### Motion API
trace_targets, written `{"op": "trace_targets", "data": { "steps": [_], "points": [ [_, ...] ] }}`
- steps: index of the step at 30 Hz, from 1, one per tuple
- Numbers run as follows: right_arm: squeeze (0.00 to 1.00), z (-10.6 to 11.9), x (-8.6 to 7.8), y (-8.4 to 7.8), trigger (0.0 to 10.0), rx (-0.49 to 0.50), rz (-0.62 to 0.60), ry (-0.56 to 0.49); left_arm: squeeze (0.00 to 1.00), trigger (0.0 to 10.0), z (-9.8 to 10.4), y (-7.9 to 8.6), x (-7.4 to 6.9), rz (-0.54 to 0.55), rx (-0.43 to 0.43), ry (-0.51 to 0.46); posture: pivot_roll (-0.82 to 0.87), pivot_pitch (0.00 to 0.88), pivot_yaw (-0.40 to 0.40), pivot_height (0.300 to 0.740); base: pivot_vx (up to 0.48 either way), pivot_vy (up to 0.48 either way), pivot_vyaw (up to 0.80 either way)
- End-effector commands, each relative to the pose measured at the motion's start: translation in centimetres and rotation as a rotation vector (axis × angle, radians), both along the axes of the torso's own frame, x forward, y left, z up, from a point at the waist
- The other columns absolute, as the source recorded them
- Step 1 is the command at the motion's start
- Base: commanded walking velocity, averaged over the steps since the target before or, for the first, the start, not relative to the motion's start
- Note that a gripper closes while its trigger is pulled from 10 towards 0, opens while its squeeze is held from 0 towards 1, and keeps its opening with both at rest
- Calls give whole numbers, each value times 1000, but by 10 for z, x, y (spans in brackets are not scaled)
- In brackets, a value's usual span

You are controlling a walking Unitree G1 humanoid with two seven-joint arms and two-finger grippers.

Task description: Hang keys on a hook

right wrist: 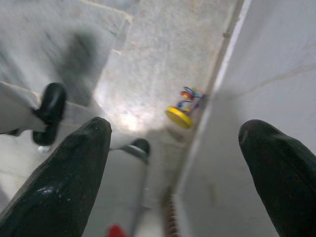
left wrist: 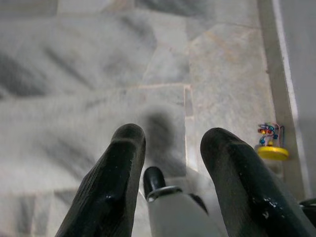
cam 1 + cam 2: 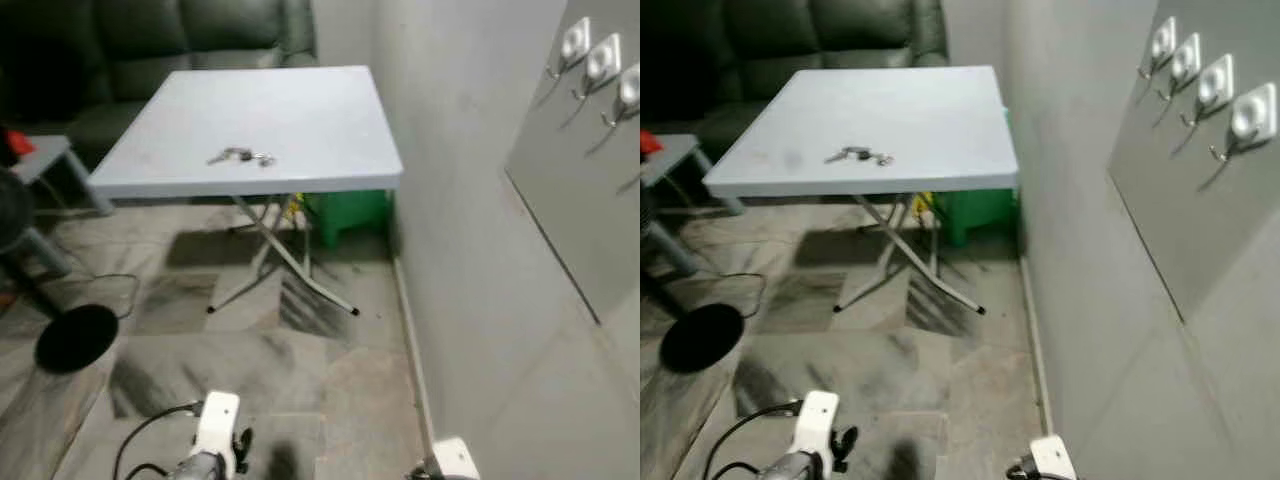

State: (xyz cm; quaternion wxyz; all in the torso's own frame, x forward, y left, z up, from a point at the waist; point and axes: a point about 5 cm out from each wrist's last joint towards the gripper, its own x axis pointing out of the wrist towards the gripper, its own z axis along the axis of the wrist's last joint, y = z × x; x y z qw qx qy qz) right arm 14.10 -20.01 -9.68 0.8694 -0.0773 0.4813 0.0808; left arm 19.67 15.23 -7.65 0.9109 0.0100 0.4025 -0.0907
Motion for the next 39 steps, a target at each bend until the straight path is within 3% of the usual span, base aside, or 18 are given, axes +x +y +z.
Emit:
{"op": "trace_targets", "data": {
  "steps": [1,6,9,11,13,14,18,20,27,32,35,36,38,39],
  "points": [
    [0,3,10,9,10000,31,11,-37,0,10000,1,13,1,21,26,-6,-34,0,1,740,0,0,800],
    [0,10,21,9,10000,114,-35,-113,0,10000,9,10,13,20,1,-70,-35,0,0,740,0,0,320],
    [0,19,35,8,10000,146,-38,-208,0,10000,18,8,25,35,-45,-144,-41,0,4,740,0,0,0],
    [0,34,54,5,10000,175,-42,-342,0,10000,31,7,40,51,-94,-247,-41,0,7,740,0,0,0],
    [0,36,57,5,10000,181,-44,-362,0,10000,35,7,43,52,-104,-272,-41,0,7,740,0,0,0],
    [0,45,67,6,10000,204,-29,-442,0,10000,44,7,53,57,-133,-340,-43,0,10,740,0,0,0],
    [0,57,79,9,10000,236,-17,-542,0,10000,57,8,65,55,-154,-428,-45,0,11,740,0,0,0],
    [0,77,97,14,10000,286,-20,-683,0,10000,80,8,83,46,-184,-560,-43,0,14,740,0,0,0],
    [0,123,131,18,10000,302,-76,-933,0,10000,125,12,108,55,-258,-779,-40,0,20,740,0,0,0],
    [0,151,143,19,10000,308,-76,-1030,0,10000,146,12,115,66,-292,-864,-42,0,19,740,0,0,0],
    [0,179,153,21,10000,330,-69,-1121,0,10000,169,8,122,56,-318,-937,-42,0,17,740,0,0,0],
    [0,195,159,21,10000,293,-69,-1177,0,10000,184,4,127,39,-326,-976,-42,0,17,740,0,0,0],
    [0,199,161,21,10000,282,-71,-1186,0,10000,190,3,129,34,-328,-990,-39,0,15,740,0,0,0],
    [0,214,165,23,10000,310,-60,-1220,0,10000,203,2,134,30,-343,-1018,-39,0,15,740,0,0,0]
  ]
}}
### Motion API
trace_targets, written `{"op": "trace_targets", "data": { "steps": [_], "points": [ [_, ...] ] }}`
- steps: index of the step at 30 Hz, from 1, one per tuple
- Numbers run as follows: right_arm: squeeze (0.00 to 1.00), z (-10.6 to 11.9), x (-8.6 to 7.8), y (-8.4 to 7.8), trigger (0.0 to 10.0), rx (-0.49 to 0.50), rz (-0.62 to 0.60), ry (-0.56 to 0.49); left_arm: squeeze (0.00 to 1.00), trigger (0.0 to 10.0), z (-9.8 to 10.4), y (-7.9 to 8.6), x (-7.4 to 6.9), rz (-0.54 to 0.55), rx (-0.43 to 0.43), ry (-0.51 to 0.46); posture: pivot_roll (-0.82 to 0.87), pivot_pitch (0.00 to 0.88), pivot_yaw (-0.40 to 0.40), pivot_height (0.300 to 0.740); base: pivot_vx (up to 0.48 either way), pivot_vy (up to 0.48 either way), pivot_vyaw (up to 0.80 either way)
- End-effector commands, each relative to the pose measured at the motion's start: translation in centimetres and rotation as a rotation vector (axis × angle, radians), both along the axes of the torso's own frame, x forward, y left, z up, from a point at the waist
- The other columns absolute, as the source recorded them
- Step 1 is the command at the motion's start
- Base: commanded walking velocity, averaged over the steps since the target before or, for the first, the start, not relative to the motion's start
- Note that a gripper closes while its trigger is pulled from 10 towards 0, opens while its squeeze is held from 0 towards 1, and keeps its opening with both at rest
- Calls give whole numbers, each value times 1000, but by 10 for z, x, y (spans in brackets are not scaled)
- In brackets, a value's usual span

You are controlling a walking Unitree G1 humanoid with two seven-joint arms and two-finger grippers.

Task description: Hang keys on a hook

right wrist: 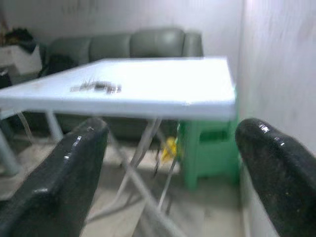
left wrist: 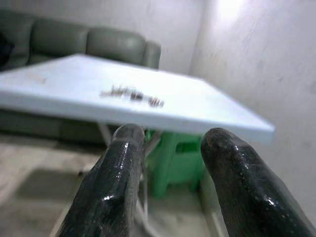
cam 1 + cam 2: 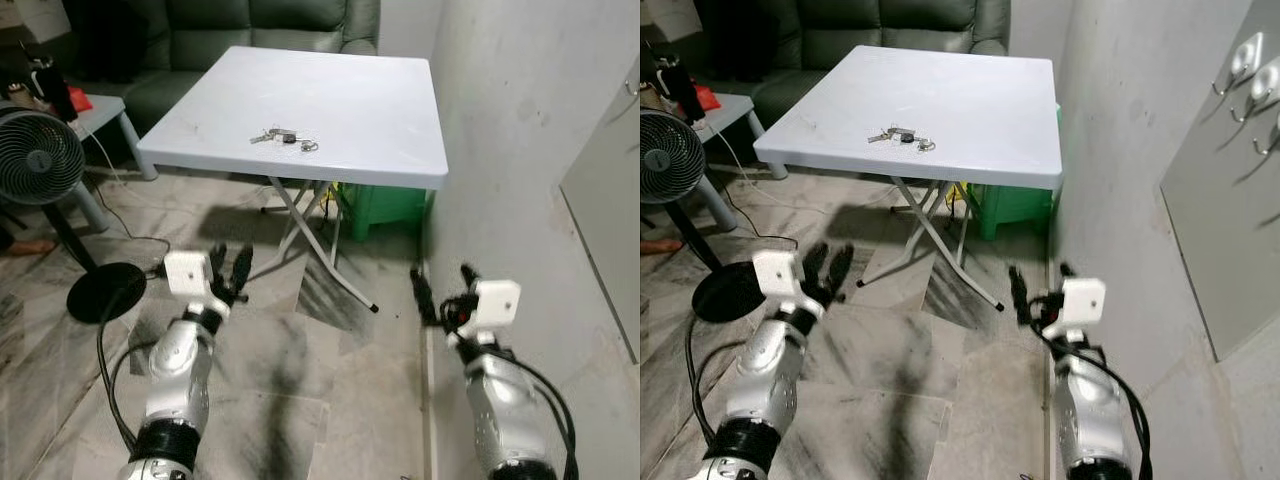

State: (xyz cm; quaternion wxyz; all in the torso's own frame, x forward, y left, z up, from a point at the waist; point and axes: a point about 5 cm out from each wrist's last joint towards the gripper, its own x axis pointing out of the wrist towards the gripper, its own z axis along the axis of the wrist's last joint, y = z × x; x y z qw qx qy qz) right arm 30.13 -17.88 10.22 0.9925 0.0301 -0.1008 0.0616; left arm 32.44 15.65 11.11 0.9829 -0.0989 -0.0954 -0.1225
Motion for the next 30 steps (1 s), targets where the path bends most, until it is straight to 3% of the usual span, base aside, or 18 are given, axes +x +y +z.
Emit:
{"op": "trace_targets", "data": {
  "steps": [1,4,8,30],
  "points": [
    [0,20,5,3,10000,18,25,-41,0,10000,21,-2,7,-5,-17,-39,-38,0,14,740,0,0,0],
    [0,28,4,3,10000,55,48,-61,0,10000,30,-1,8,-5,-50,-56,-38,0,16,740,0,0,0],
    [0,19,-1,1,10000,37,32,-11,0,10000,22,1,4,6,-98,-5,-38,0,16,740,0,0,0],
    [0,16,-8,1,10000,-16,65,56,0,10000,23,-2,1,9,-118,32,-33,0,0,740,0,446,0]
  ]
}}
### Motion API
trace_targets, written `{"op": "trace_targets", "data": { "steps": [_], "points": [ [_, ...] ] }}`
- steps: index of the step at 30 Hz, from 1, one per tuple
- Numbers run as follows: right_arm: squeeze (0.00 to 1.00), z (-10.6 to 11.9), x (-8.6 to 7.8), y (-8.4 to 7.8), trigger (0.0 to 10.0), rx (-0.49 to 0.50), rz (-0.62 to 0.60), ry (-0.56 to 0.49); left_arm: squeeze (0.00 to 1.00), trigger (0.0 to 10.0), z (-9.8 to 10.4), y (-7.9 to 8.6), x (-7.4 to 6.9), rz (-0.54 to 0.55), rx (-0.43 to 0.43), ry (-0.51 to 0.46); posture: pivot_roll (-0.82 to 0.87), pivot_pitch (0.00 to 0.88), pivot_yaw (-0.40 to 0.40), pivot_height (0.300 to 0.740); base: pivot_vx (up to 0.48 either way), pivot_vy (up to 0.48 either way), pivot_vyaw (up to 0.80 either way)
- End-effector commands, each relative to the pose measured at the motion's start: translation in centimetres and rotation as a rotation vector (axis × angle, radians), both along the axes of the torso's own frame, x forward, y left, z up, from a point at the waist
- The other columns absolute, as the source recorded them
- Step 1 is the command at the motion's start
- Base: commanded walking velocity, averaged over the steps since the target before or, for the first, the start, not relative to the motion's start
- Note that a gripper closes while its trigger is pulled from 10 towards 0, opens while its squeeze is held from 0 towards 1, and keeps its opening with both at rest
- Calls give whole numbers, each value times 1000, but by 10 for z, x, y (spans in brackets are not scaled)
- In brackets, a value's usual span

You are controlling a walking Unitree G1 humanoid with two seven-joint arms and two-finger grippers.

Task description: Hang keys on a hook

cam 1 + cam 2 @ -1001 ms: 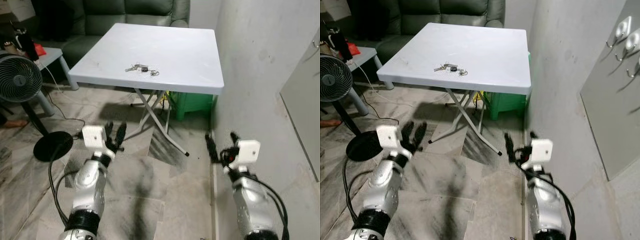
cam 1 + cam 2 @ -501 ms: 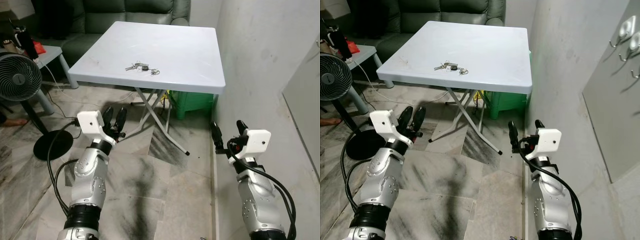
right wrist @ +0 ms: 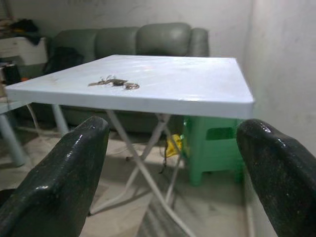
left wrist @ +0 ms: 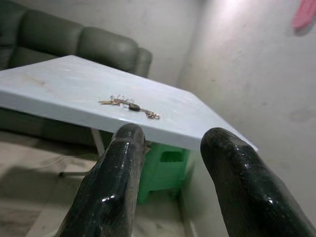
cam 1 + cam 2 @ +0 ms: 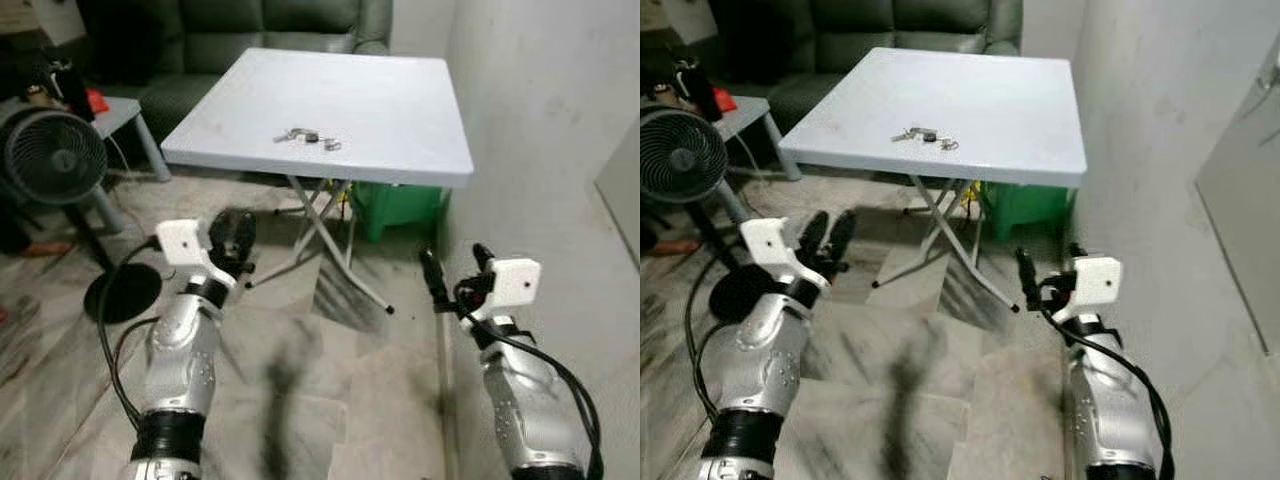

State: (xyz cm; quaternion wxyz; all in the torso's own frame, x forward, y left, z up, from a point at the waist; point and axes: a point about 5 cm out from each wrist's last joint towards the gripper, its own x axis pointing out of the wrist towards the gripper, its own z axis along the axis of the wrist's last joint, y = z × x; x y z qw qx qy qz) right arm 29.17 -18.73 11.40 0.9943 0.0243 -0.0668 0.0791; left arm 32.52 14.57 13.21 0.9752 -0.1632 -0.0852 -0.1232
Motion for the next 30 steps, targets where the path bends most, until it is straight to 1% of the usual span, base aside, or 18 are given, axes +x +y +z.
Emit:
{"op": "trace_targets", "data": {
  "steps": [1,13,23,30],
  "points": [
    [0,4,2,10,10000,4,30,-9,0,10000,1,9,0,27,8,1,-33,0,0,740,0,450,0],
    [0,6,3,7,10000,-12,34,-4,0,10000,0,5,1,21,11,10,-35,0,-8,740,0,457,0],
    [0,5,0,3,10000,-20,33,5,0,10000,-2,2,0,11,12,17,-46,0,-13,740,0,477,0],
    [0,5,-1,4,10000,-22,34,9,0,10000,-2,1,1,7,9,15,-48,0,-16,740,0,480,0]
  ]
}}
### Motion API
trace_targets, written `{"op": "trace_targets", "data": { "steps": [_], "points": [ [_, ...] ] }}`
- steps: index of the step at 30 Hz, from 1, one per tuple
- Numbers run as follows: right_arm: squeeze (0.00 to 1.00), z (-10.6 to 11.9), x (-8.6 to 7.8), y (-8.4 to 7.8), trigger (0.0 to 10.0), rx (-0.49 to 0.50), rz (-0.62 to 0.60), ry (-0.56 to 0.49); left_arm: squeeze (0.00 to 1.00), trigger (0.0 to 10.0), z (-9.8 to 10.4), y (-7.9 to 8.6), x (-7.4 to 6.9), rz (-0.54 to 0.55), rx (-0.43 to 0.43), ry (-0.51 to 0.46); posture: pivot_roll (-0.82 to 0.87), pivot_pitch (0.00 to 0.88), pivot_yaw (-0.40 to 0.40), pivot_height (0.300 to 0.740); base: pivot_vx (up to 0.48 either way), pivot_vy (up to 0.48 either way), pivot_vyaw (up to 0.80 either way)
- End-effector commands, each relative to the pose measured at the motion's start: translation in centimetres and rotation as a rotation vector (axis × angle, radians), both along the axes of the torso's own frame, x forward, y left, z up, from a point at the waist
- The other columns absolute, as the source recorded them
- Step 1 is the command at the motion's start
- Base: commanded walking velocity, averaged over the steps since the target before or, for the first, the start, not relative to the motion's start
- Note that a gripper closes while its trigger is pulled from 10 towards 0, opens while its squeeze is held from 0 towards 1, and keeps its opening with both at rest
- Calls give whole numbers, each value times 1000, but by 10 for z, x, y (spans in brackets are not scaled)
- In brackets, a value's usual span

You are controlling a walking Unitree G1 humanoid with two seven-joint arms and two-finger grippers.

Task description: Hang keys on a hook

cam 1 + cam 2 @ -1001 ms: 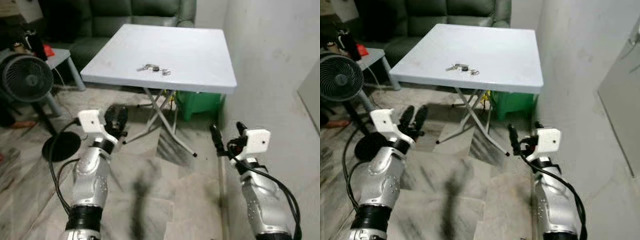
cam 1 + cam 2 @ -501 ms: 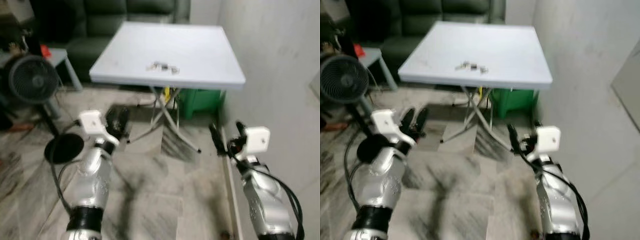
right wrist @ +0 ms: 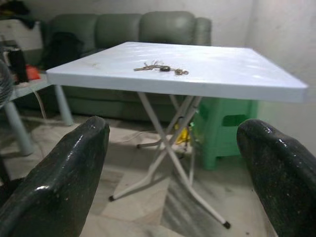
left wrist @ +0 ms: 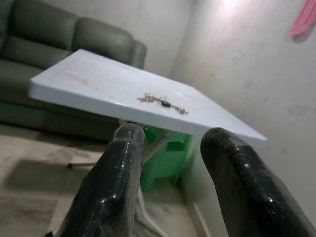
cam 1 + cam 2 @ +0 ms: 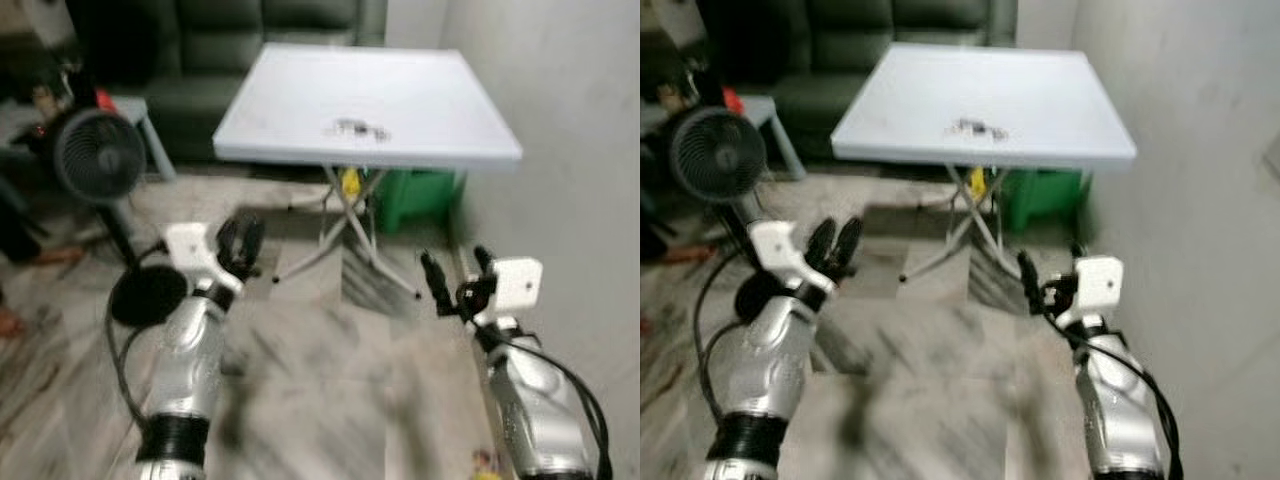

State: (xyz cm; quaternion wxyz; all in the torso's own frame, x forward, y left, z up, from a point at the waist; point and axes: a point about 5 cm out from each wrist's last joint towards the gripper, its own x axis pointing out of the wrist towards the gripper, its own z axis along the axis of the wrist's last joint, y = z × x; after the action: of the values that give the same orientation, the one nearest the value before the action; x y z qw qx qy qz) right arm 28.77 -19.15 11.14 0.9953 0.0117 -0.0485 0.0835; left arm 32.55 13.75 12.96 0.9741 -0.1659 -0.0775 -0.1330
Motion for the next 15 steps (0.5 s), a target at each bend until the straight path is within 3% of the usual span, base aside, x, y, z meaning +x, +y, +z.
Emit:
{"op": "trace_targets", "data": {
  "steps": [1,15],
  "points": [
    [0,7,3,8,10000,7,27,-25,0,10000,1,9,1,29,11,2,-48,0,-16,740,0,480,0],
    [0,7,3,10,10000,5,35,-18,0,10000,0,7,1,24,17,4,-44,0,-22,740,0,480,0]
  ]
}}
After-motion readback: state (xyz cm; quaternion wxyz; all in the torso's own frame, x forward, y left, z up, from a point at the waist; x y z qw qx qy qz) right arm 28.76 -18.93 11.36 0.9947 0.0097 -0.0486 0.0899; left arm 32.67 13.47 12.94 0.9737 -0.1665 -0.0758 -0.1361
